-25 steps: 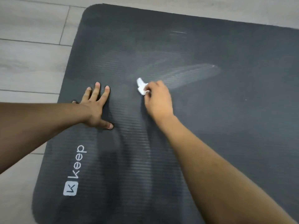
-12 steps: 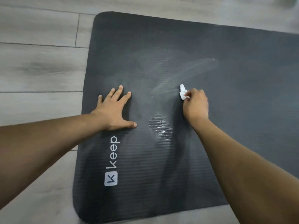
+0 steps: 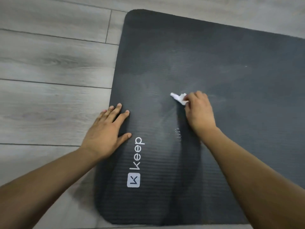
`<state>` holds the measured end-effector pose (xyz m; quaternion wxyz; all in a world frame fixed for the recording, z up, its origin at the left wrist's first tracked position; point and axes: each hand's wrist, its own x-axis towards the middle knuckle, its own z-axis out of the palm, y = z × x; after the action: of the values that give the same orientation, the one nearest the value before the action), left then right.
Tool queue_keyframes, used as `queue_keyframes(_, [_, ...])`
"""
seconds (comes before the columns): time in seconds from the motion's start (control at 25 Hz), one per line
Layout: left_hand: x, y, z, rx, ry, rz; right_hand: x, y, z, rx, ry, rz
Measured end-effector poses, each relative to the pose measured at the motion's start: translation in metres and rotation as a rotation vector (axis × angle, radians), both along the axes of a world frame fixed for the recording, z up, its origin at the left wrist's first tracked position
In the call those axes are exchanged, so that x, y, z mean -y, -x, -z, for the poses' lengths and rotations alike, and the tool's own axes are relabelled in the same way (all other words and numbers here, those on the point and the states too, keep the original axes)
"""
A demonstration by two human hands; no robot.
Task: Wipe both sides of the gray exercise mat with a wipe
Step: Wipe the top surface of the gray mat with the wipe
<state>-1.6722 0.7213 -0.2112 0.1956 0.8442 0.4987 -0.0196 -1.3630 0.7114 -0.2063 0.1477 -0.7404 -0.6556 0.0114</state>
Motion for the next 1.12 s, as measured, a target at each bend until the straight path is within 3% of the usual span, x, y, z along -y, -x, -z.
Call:
queue_keyframes(0.08, [-0.001,0.000,0.001,-0.002,0.020,0.000,-0.023,-0.005,-0.002,-0.164,0.031,0.438])
queue_keyframes(0.12, [-0.001,0.001,0.001,0.011,0.036,-0.002,-0.025,0.015,-0.001,-0.188,0.044,0.455])
queue_keyframes(0.2, [0.001,0.003,0.002,0.064,0.054,-0.029,-0.010,0.070,0.003,-0.192,0.054,0.143])
queue_keyframes(0.32, [0.003,0.005,0.007,0.093,0.050,-0.041,0.019,0.100,0.010,-0.114,0.097,-0.542])
queue_keyframes(0.4, [0.004,0.005,0.010,0.092,0.057,-0.054,-0.012,0.060,0.011,0.013,0.062,-0.638])
queue_keyframes(0.44, [0.003,0.005,0.011,0.101,0.060,-0.065,-0.034,0.037,0.012,0.032,0.018,-0.504])
queue_keyframes(0.56, [0.004,0.002,0.010,0.119,0.072,-0.094,-0.086,-0.020,0.008,-0.024,0.006,0.219])
queue_keyframes(0.6, [0.003,0.001,0.010,0.118,0.068,-0.096,-0.090,-0.020,0.006,-0.075,0.013,0.338])
queue_keyframes(0.68, [0.001,0.001,0.010,0.104,0.067,-0.096,-0.075,0.022,0.001,-0.125,0.033,0.299])
queue_keyframes(0.84, [0.002,0.001,0.010,0.091,0.034,-0.093,0.050,0.130,0.000,-0.154,0.135,-0.238])
queue_keyframes(0.92, [0.003,-0.001,0.008,0.072,0.030,-0.094,0.078,0.108,-0.001,-0.068,0.145,-0.368])
queue_keyframes(1.0, [0.002,-0.004,0.008,0.045,0.028,-0.089,0.075,0.040,0.001,0.020,0.057,-0.094])
queue_keyframes(1.12, [0.002,-0.010,0.005,-0.010,0.036,-0.095,0.080,-0.047,-0.014,-0.050,0.098,0.580])
